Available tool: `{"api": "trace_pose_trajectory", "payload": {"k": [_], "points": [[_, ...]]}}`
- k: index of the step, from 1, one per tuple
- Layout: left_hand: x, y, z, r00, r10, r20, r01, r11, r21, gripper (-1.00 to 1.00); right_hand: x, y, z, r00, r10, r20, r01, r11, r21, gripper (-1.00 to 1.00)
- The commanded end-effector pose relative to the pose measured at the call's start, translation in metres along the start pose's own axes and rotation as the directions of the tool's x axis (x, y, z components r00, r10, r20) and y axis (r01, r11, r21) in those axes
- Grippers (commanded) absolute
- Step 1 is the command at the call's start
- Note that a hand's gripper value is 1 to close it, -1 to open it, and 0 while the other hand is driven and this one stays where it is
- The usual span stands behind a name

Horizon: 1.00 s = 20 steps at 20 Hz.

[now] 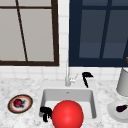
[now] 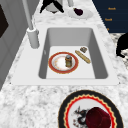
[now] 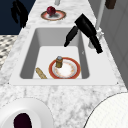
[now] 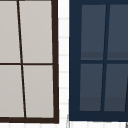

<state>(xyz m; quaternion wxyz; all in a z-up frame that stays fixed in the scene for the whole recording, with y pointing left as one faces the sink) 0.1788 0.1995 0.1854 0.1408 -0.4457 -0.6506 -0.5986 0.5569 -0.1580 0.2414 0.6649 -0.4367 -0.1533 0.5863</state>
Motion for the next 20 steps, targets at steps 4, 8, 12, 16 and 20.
{"api": "trace_pose_trajectory", "payload": {"k": [4,8,12,16,20], "points": [[0.0,0.0,0.0,1.0,0.0,0.0,0.0,1.0,0.0,0.0,-0.009,0.023,0.012,0.981,-0.106,0.16,0.101,0.994,0.044,-1.0],[0.0,0.0,0.0,1.0,0.0,0.0,0.0,1.0,0.0,0.0,-0.011,0.044,0.015,0.956,-0.131,0.262,0.119,0.991,0.061,-1.0],[0.0,0.0,0.0,1.0,0.0,0.0,0.0,1.0,0.0,0.0,-0.018,0.066,0.018,0.928,-0.15,0.341,0.135,0.989,0.067,-1.0],[0.0,0.0,0.0,1.0,0.0,0.0,0.0,1.0,0.0,0.0,-0.031,0.09,0.016,0.896,-0.189,0.403,0.17,0.982,0.082,-1.0],[0.0,0.0,0.0,1.0,0.0,0.0,0.0,1.0,0.0,0.0,-0.046,0.1,0.012,0.863,-0.183,0.47,0.178,0.982,0.055,-1.0]]}}
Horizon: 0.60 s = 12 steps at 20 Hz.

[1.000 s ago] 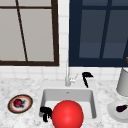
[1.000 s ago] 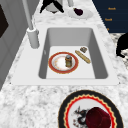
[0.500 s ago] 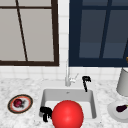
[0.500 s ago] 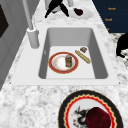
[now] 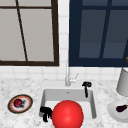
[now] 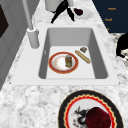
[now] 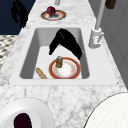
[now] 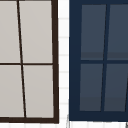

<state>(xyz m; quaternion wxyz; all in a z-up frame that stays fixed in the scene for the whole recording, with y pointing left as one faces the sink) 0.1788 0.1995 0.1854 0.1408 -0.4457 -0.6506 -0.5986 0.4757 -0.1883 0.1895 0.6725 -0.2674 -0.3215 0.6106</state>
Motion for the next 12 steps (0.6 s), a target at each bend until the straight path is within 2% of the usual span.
{"api": "trace_pose_trajectory", "payload": {"k": [1,3,4,7,9,12], "points": [[0.0,0.0,0.0,1.0,0.0,0.0,0.0,1.0,0.0,0.0,-0.015,0.0,0.001,0.997,0.022,0.072,-0.019,0.999,-0.04,-1.0],[0.0,0.0,0.0,1.0,0.0,0.0,0.0,1.0,0.0,0.0,-0.014,0.004,0.003,0.999,0.019,0.049,-0.017,0.999,-0.036,-1.0],[0.0,0.0,0.0,1.0,0.0,0.0,0.0,1.0,0.0,0.0,-0.018,0.01,0.009,0.999,0.003,0.043,0.0,0.998,-0.068,-1.0],[0.0,0.0,0.0,1.0,0.0,0.0,0.0,1.0,0.0,0.0,-0.026,0.006,0.019,0.999,0.006,0.04,-0.001,0.993,-0.122,-1.0],[0.0,0.0,0.0,1.0,0.0,0.0,0.0,1.0,0.0,0.0,-0.032,0.005,0.023,0.999,-0.01,0.036,0.014,0.996,-0.091,-1.0],[0.0,0.0,0.0,1.0,0.0,0.0,0.0,1.0,0.0,0.0,-0.039,0.004,0.028,0.999,-0.013,0.035,0.016,0.996,-0.082,-1.0]]}}
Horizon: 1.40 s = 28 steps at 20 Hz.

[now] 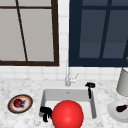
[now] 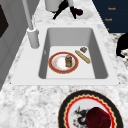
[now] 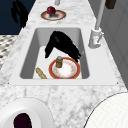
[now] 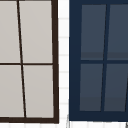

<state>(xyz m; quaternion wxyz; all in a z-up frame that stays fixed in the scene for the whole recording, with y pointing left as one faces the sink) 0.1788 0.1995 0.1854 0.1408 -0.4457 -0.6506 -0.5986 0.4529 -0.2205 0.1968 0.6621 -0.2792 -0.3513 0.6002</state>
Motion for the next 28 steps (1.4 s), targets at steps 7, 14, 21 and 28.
{"api": "trace_pose_trajectory", "payload": {"k": [7,14,21,28], "points": [[0.0,0.0,0.0,1.0,0.0,0.0,0.0,1.0,0.0,0.0,-0.017,0.011,0.021,1.0,0.004,-0.004,-0.004,1.0,-0.005,-1.0],[0.0,0.0,0.0,1.0,0.0,0.0,0.0,1.0,0.0,0.0,-0.02,0.015,0.03,1.0,0.009,-0.008,-0.009,1.0,-0.01,-1.0],[0.0,0.0,0.0,1.0,0.0,0.0,0.0,1.0,0.0,0.0,-0.026,0.032,0.035,1.0,-0.03,0.002,0.03,0.999,0.013,-1.0],[0.0,0.0,0.0,1.0,0.0,0.0,0.0,1.0,0.0,0.0,-0.033,0.05,0.058,0.984,-0.166,0.064,0.17,0.983,-0.074,-1.0]]}}
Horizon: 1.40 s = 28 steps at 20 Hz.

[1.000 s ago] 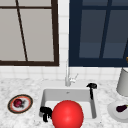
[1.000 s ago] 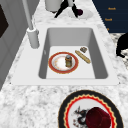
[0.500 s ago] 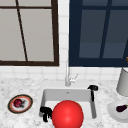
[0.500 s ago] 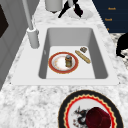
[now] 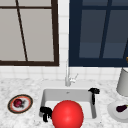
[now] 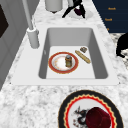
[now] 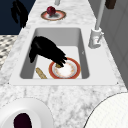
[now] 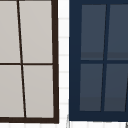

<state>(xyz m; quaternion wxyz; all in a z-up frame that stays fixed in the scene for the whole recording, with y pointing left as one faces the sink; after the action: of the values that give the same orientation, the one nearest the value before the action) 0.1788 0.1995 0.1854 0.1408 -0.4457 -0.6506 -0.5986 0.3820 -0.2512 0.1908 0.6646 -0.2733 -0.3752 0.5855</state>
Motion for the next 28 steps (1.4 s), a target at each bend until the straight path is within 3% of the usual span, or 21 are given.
{"api": "trace_pose_trajectory", "payload": {"k": [1,16,17,18,19,24,25,26,27,28], "points": [[0.0,0.0,0.0,1.0,0.0,0.0,0.0,1.0,0.0,0.0,0.0,0.009,0.005,0.99,-0.136,0.029,0.137,0.989,-0.054,-1.0],[0.0,0.0,0.0,1.0,0.0,0.0,0.0,1.0,0.0,0.0,0.003,-0.004,0.014,0.985,-0.159,-0.071,0.148,0.979,-0.143,-1.0],[0.0,0.0,0.0,1.0,0.0,0.0,0.0,1.0,0.0,0.0,0.0,-0.004,0.02,0.988,-0.143,-0.059,0.135,0.983,-0.123,-1.0],[0.0,0.0,0.0,1.0,0.0,0.0,0.0,1.0,0.0,0.0,-0.002,-0.001,0.017,0.995,-0.089,-0.05,0.083,0.991,-0.103,-1.0],[0.0,0.0,0.0,1.0,0.0,0.0,0.0,1.0,0.0,0.0,0.0,0.0,0.015,0.997,-0.059,-0.049,0.053,0.992,-0.111,-1.0],[0.0,0.0,0.0,1.0,0.0,0.0,0.0,1.0,0.0,0.0,-0.001,0.006,0.025,0.995,-0.095,-0.024,0.091,0.99,-0.11,-1.0],[0.0,0.0,0.0,1.0,0.0,0.0,0.0,1.0,0.0,0.0,-0.009,0.006,0.028,0.996,-0.078,-0.035,0.072,0.988,-0.138,-1.0],[0.0,0.0,0.0,1.0,0.0,0.0,0.0,1.0,0.0,0.0,-0.011,0.005,0.032,0.995,-0.096,-0.015,0.092,0.981,-0.172,-1.0],[0.0,0.0,0.0,1.0,0.0,0.0,0.0,1.0,0.0,0.0,-0.01,0.007,0.033,0.996,-0.087,-0.015,0.083,0.978,-0.193,-1.0],[0.0,0.0,0.0,1.0,0.0,0.0,0.0,1.0,0.0,0.0,-0.004,0.006,0.028,0.998,-0.062,-0.028,0.056,0.985,-0.163,-1.0]]}}
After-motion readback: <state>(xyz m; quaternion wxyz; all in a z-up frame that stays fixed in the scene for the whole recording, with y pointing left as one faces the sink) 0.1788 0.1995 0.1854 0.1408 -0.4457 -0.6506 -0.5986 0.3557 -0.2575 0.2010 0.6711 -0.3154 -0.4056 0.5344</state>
